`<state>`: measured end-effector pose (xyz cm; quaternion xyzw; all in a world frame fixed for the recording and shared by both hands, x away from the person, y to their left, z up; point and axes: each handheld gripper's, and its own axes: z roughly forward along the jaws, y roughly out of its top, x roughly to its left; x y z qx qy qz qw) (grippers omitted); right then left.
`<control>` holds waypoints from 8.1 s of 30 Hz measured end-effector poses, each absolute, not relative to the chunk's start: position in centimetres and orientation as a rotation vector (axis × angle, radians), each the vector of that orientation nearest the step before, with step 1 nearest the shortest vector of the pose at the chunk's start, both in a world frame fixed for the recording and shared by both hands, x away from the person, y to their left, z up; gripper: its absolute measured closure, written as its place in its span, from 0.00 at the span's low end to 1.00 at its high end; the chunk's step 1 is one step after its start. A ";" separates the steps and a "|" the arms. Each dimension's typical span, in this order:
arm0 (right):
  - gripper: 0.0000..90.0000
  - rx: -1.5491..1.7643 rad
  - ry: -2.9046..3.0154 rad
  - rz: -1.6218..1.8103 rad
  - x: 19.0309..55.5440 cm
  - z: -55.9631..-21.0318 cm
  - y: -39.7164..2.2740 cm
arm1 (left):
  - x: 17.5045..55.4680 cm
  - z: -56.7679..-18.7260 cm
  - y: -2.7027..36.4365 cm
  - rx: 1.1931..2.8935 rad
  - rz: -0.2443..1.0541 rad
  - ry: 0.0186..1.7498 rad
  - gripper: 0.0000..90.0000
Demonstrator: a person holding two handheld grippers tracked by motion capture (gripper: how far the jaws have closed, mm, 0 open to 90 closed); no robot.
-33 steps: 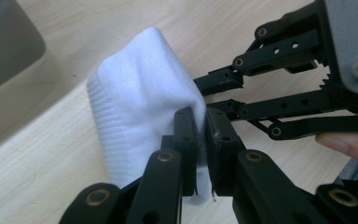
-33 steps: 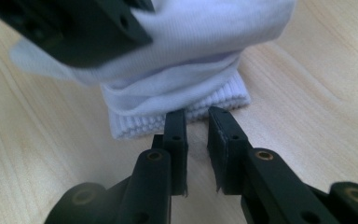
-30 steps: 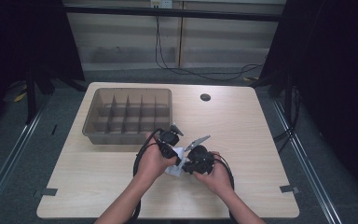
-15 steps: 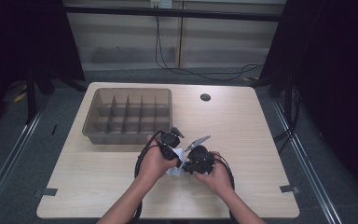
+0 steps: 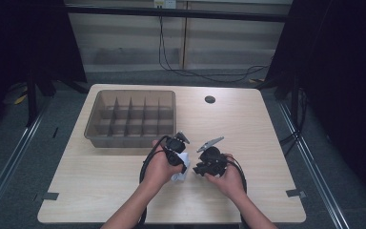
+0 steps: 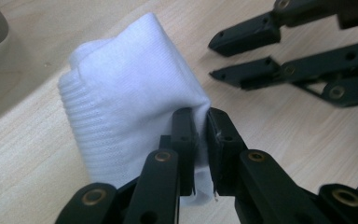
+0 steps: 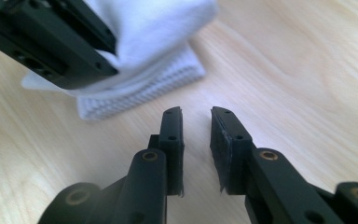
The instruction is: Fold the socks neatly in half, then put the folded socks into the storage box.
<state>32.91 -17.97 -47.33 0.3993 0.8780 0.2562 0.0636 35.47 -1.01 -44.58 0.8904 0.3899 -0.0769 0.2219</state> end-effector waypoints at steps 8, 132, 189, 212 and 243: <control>0.80 1.226 2.628 0.756 33.0 -47.0 -19.0 | 35.4 -44.8 -1.4 2.485 -0.198 1.081 0.90; 0.54 1.351 2.434 0.787 33.0 -47.0 -24.8 | 35.9 -46.0 0.2 2.525 0.054 1.140 0.56; 0.54 1.359 2.431 0.792 33.0 -47.0 -25.3 | 37.2 -46.5 3.3 2.479 -0.077 1.246 0.46; 0.34 1.308 2.392 0.772 32.9 -47.9 -25.3 | 36.9 -44.3 3.7 2.447 -0.115 1.207 0.81; 0.12 1.309 2.280 0.879 32.3 -50.1 -25.3 | 38.3 -38.7 5.2 2.428 -0.118 1.261 0.80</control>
